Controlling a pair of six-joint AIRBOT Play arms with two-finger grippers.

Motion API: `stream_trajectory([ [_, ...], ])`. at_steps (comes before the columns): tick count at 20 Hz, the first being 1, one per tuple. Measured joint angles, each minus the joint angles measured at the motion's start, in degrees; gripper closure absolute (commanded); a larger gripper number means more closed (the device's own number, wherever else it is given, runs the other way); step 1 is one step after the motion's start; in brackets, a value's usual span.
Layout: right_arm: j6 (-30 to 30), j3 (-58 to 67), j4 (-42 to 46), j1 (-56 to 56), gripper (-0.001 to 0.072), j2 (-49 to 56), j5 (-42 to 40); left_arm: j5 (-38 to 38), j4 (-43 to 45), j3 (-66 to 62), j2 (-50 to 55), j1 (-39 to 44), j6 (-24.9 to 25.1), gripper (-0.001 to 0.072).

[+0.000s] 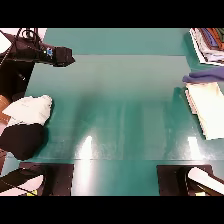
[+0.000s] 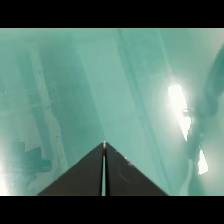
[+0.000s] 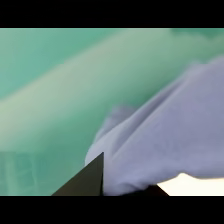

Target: Fold the shirts.

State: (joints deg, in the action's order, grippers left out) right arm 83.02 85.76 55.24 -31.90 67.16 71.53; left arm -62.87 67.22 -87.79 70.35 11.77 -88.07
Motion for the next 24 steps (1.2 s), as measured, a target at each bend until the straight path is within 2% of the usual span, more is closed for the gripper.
stream_trajectory([
  [5, 0.39, -12.63, 7.58, -8.17, 0.0683, -7.58, 2.25, -0.55, 0.0, 0.0, 0.0, 0.0, 1.14, 0.0683],
  [6, 0.44, -15.39, 8.98, -9.86, 0.0538, -8.96, 2.71, -0.57, 0.0, 0.0, 0.0, 0.0, 1.22, 0.0683],
  [7, 0.44, -17.81, 9.99, -11.34, 0.0293, -10.16, 3.04, -0.57, 0.0, 0.0, 0.0, 0.0, 1.4, 0.0683],
  [8, 0.44, -20.13, 10.95, -12.79, 0.0148, -11.23, 3.28, -0.61, 0.0, 0.0, 0.0, 0.0, 1.68, 0.0683],
  [11, 0.46, -25.31, 12.31, -15.91, 0.0147, -13.68, 4.31, -0.79, 0.0, 0.0, 0.0, 0.0, 2.45, 0.0683],
  [14, 0.48, -26.47, 10.32, -14.16, 0.0147, -15.21, 4.92, -0.76, 0.0, 0.0, 0.0, 0.0, 2.73, 0.0683],
  [17, 0.46, -24.61, 6.82, -5.73, 0.015, -15.43, 4.92, -0.72, 0.0, 0.0, -0.02, 0.0, 2.86, 0.0683],
  [22, 0.46, -18.99, 3.85, 16.02, 0.0163, -11.23, 3.93, -0.17, -0.04, 0.0, 0.0, 0.0, 2.93, 0.0683],
  [23, 0.46, -17.77, 3.65, 20.13, 0.029, -9.9, 3.72, 0.13, -0.04, 0.0, 0.0, 0.0, 2.95, 0.0683],
  [24, 0.46, -16.39, 3.48, 24.35, 0.0472, -8.39, 3.72, 0.55, -0.07, 0.0, 0.0, 0.0, 2.95, 0.0683],
])
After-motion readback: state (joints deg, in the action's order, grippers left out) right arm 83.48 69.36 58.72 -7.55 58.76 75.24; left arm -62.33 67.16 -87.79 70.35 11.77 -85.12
